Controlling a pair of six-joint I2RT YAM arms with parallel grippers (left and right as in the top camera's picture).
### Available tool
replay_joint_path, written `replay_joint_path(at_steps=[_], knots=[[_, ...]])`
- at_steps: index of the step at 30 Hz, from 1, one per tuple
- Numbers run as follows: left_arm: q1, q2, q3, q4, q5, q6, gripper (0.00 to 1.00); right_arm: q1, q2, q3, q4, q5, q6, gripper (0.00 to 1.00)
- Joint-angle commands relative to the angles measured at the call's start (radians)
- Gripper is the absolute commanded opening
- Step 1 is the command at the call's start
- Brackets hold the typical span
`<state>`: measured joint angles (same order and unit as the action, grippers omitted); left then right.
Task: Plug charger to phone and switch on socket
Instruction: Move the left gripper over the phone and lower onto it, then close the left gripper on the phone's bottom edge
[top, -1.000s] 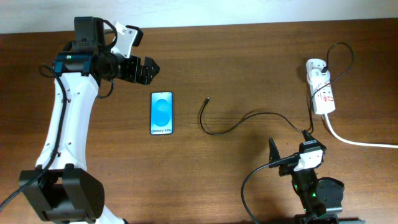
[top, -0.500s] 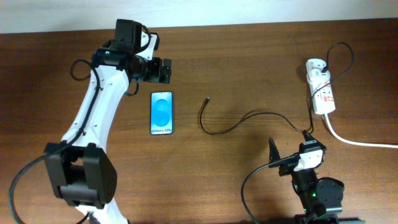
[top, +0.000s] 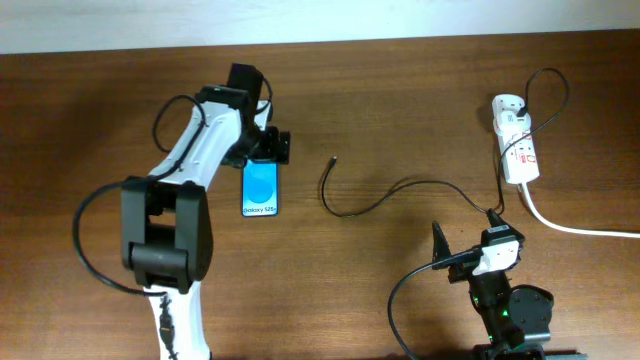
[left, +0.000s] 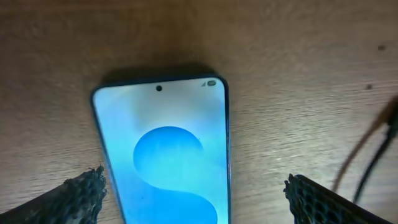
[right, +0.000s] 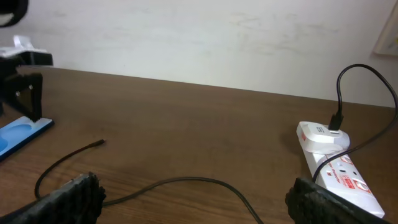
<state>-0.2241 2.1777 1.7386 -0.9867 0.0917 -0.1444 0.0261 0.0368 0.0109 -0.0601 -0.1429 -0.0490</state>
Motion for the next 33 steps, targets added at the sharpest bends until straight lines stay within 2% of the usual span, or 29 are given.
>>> replay_joint_path(at_steps=[1,25,33], knots=[[-0.016,0.029,0.012,-0.011,-0.074,-0.053,0.99,0.006,-0.003,-0.005,-0.006,-0.002,0.004,0.98],[-0.014,0.033,-0.078,-0.014,-0.097,-0.068,1.00,0.006,-0.003,-0.005,-0.006,-0.002,0.004,0.98],[-0.014,0.033,-0.126,0.031,-0.091,-0.068,0.94,0.006,-0.003,-0.005,-0.006,-0.002,0.004,0.98]])
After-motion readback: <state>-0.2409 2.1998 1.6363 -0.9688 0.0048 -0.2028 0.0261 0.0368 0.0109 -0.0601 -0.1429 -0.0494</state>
